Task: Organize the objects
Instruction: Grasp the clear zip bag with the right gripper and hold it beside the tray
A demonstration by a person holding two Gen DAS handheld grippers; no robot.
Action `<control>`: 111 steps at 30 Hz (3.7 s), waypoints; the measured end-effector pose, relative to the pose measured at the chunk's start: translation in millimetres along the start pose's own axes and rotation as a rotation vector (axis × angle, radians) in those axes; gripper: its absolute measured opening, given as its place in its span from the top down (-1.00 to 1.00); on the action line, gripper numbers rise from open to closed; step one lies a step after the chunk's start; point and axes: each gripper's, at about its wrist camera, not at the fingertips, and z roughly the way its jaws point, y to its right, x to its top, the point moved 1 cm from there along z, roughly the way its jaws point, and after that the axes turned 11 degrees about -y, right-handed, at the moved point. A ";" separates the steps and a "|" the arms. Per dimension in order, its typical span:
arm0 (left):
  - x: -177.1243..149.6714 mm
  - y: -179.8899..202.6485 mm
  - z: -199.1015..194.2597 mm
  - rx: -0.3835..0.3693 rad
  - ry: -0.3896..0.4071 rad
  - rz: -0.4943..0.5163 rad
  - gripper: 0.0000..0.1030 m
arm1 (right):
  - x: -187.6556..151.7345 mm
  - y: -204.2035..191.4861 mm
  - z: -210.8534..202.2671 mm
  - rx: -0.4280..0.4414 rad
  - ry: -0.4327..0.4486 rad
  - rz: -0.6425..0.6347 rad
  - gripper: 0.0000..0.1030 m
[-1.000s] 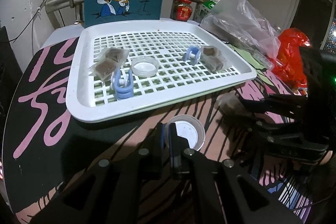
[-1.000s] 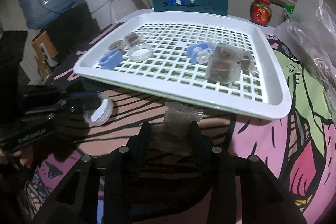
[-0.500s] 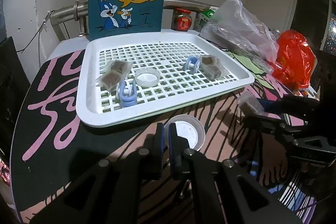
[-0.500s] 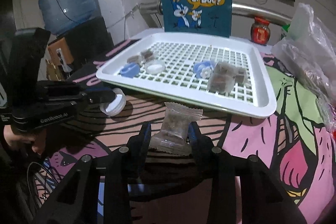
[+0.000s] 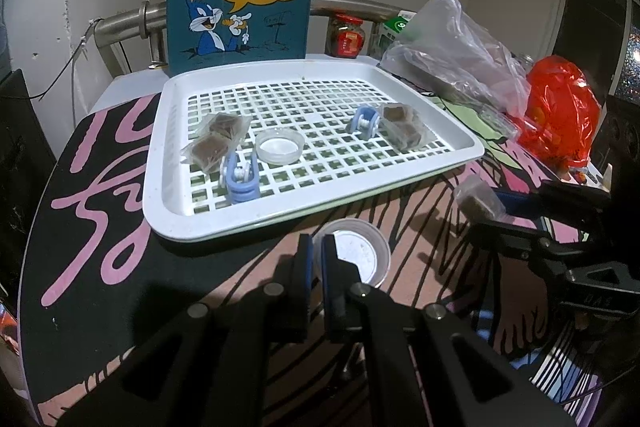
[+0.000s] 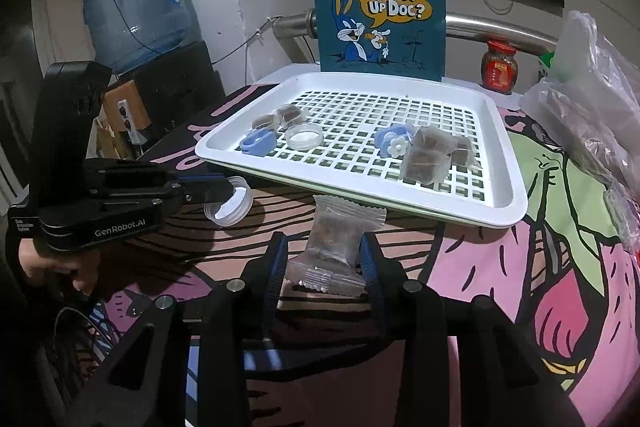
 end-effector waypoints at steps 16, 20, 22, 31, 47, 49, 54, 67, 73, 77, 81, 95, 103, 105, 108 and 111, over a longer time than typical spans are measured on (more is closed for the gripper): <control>-0.5 -0.5 0.9 0.000 -0.002 0.000 0.91 | -0.2 -0.2 -0.1 0.004 0.001 0.003 0.29; -0.4 -0.4 0.9 0.000 -0.002 -0.001 0.91 | -0.2 -0.2 -0.1 0.004 0.002 0.004 0.29; -0.3 -0.5 1.0 0.000 -0.003 -0.001 0.91 | -0.2 -0.3 -0.2 0.004 0.003 0.004 0.29; 0.0 -0.4 1.1 0.000 -0.003 -0.001 0.91 | -0.1 -0.2 -0.3 0.004 0.002 0.004 0.29; 0.2 -0.7 1.4 0.000 -0.004 -0.001 0.91 | -0.3 0.0 -0.5 0.004 0.002 0.004 0.29; 0.3 -0.8 1.5 0.000 -0.004 -0.001 0.91 | -0.3 0.0 -0.6 0.005 0.002 0.004 0.29; 0.4 -1.0 1.6 0.000 -0.004 -0.001 0.91 | -0.4 0.0 -0.6 0.005 0.002 0.004 0.29; 0.8 -0.8 1.7 0.000 -0.005 -0.001 0.91 | -0.3 0.8 -0.5 0.006 0.002 0.004 0.28; 0.6 -0.4 1.7 0.000 -0.005 -0.002 0.91 | -0.1 1.0 -0.5 0.006 0.002 0.004 0.29; 0.8 -0.7 1.8 -0.001 -0.006 -0.002 0.91 | 0.0 0.7 -0.6 0.006 0.001 0.005 0.29; 0.8 -0.8 2.0 0.000 -0.006 -0.001 0.91 | 0.1 0.9 -0.7 0.006 0.002 0.004 0.29; 0.7 -1.5 2.2 -0.001 -0.007 -0.003 0.91 | -1.1 -0.8 -2.5 0.010 0.014 0.007 0.29; -1.5 -1.6 5.0 -0.013 -0.007 0.000 0.91 | -0.8 5.3 -5.2 0.035 0.023 0.026 0.28; -0.6 -2.5 4.5 -0.040 -0.006 -0.005 0.91 | -1.3 9.1 -6.5 0.062 0.030 0.042 0.29; 0.3 -4.7 4.8 -0.087 -0.011 -0.018 0.91 | -1.8 16.3 -8.5 0.112 0.040 0.076 0.29; 1.3 -3.0 3.2 -0.121 -0.008 -0.016 0.91 | -1.2 18.8 -11.2 0.128 0.051 0.090 0.29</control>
